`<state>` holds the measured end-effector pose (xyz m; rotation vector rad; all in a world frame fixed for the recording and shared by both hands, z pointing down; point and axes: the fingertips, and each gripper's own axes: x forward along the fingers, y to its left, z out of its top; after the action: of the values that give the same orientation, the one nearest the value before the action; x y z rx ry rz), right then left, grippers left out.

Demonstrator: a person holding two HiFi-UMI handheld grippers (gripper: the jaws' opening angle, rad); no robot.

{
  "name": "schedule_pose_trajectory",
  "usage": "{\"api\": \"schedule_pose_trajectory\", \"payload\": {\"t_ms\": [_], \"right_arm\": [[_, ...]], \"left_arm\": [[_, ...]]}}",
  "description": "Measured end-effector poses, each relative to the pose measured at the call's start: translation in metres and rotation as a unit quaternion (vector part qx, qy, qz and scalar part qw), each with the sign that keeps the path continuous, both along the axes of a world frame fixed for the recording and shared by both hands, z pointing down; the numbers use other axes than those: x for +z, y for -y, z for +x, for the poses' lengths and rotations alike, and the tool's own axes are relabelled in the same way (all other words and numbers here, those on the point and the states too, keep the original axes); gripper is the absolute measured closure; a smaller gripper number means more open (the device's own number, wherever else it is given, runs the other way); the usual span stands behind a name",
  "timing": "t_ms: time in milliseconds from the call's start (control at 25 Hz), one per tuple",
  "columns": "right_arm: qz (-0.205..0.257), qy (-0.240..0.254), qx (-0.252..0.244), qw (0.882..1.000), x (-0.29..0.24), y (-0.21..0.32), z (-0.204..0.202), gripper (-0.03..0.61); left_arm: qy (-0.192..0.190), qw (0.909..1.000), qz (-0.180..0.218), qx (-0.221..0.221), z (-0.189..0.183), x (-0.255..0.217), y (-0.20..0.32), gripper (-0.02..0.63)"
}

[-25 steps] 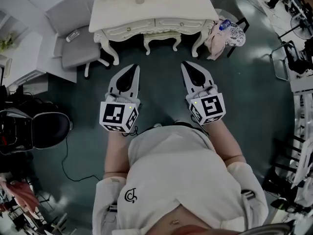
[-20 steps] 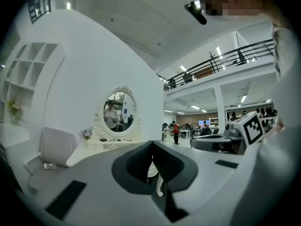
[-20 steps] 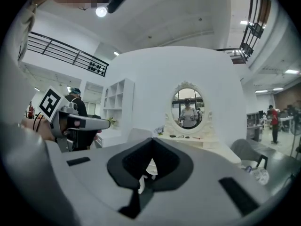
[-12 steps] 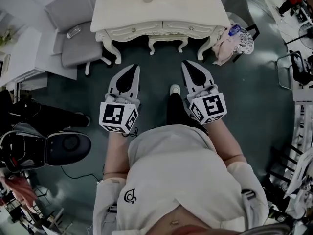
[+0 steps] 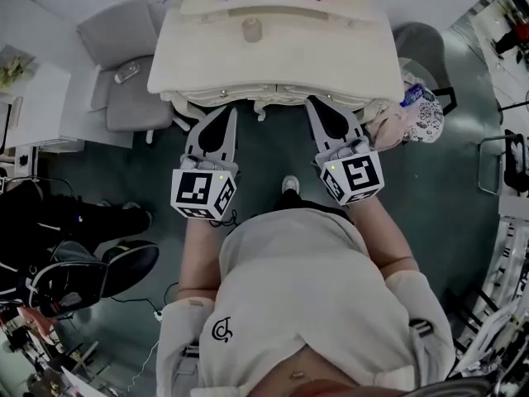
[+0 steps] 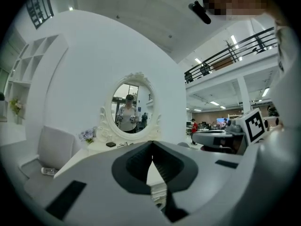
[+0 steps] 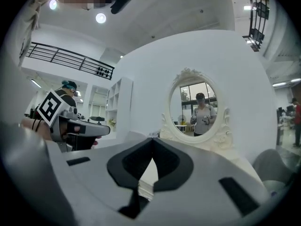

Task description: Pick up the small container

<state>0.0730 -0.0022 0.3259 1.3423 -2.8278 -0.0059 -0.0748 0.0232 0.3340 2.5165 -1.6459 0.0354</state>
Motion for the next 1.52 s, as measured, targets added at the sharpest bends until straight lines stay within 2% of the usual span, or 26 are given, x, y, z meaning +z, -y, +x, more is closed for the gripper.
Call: {"api": "schedule_pose_trajectory", "payload": {"t_ms": [160, 440, 520, 680, 920, 960, 1080, 1360, 1520], "right_arm": [[-0.013, -0.010, -0.010, 1.000, 0.012, 0.060, 0.009, 0.572], [-0.042, -0.009, -0.033, 0.999, 0.039, 0.136, -0.011, 0.572], [-0.042, -0.007, -0.043, 0.998, 0.045, 0.151, -0.022, 0.572], [-0.043, -0.009, -0.031, 0.999, 0.057, 0.190, -0.036, 0.571], [-0.076, 0.010, -0.030, 0.997, 0.089, 0.237, -0.051, 0.572], [-0.079, 0.013, -0.033, 0.996, 0.095, 0.246, -0.054, 0.571], [-0.090, 0.023, -0.041, 0.995, 0.113, 0.265, -0.062, 0.572], [-0.121, 0.010, -0.032, 0.992, 0.155, 0.292, -0.070, 0.571], [-0.127, 0.007, -0.025, 0.991, 0.166, 0.311, -0.068, 0.572]], "left_arm": [[-0.025, 0.9996, -0.010, -0.010, 0.008, 0.007, 0.056, 0.601], [-0.013, 0.9990, -0.036, -0.024, -0.011, 0.033, 0.138, 0.601], [-0.015, 0.9989, -0.039, -0.018, -0.016, 0.046, 0.158, 0.601], [-0.019, 0.9989, -0.043, 0.006, -0.024, 0.075, 0.205, 0.601], [-0.020, 0.9986, -0.043, 0.021, -0.034, 0.117, 0.261, 0.591], [-0.015, 0.9983, -0.050, 0.027, -0.034, 0.127, 0.271, 0.569], [-0.001, 0.9953, -0.080, 0.054, -0.027, 0.160, 0.295, 0.379], [0.017, 0.9882, -0.127, 0.084, -0.017, 0.220, 0.333, 0.212], [0.032, 0.9835, -0.148, 0.100, -0.007, 0.245, 0.355, 0.156]]}}
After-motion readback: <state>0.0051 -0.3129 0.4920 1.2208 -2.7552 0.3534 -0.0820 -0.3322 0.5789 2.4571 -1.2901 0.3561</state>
